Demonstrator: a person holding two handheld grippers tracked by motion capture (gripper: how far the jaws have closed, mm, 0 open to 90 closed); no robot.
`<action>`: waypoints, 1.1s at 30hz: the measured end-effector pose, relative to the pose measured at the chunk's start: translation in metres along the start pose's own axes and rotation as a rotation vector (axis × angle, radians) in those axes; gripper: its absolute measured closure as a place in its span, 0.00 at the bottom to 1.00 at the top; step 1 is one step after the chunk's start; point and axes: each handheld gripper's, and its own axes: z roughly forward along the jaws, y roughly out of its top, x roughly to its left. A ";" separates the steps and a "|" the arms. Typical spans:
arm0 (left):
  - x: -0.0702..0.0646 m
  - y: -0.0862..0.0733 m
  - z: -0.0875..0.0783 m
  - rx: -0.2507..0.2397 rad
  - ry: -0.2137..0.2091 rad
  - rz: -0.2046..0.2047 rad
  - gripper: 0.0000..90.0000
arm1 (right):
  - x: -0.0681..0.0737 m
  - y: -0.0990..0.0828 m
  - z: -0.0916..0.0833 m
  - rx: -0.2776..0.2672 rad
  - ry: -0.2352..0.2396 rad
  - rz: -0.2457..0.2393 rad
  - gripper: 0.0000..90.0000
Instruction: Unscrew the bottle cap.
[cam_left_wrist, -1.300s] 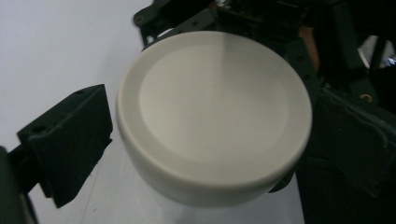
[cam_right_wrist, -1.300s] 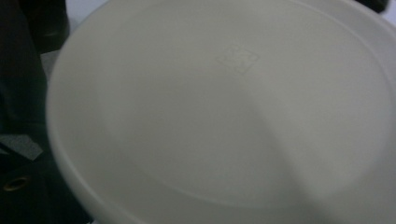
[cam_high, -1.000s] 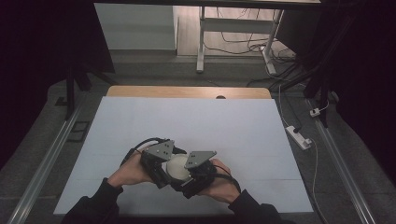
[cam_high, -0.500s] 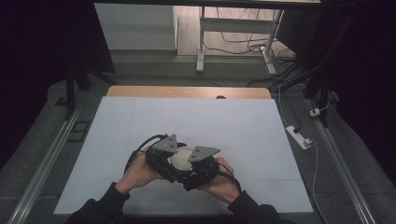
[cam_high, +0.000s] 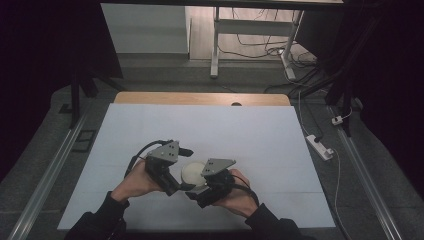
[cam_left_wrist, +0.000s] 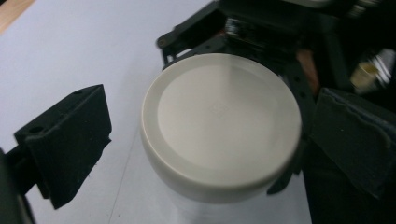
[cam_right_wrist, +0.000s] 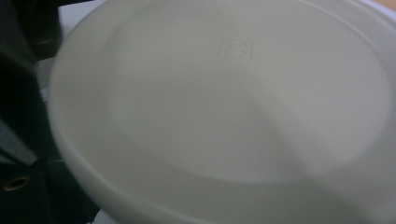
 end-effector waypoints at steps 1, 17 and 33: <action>0.000 -0.002 0.000 0.000 -0.020 0.017 0.01 | 0.002 0.000 0.001 -0.002 0.015 -0.004 0.07; -0.003 -0.005 0.020 0.013 -0.083 0.029 0.09 | 0.010 0.001 0.002 -0.003 0.061 -0.062 0.07; -0.004 0.010 0.039 0.056 0.167 -0.207 0.08 | -0.005 -0.005 0.003 0.002 -0.128 0.069 0.07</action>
